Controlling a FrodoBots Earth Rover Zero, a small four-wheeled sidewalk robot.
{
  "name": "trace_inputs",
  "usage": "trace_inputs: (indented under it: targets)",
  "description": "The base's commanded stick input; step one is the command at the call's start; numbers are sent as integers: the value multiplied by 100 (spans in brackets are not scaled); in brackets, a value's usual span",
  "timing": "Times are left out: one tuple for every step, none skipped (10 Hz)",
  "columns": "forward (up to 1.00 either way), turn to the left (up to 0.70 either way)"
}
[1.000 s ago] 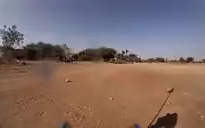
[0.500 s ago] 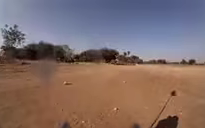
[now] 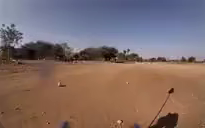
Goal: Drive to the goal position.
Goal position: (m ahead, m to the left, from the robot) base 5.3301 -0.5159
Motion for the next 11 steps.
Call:
trace_inputs:
  targets:
    - [70, 0]
    - [70, 0]
    - [70, 0]
    - [70, 0]
    - [70, 8]
    - [70, 20]
    - [70, 27]
    - [70, 27]
    - [70, 27]
    - [70, 27]
    - [70, 27]
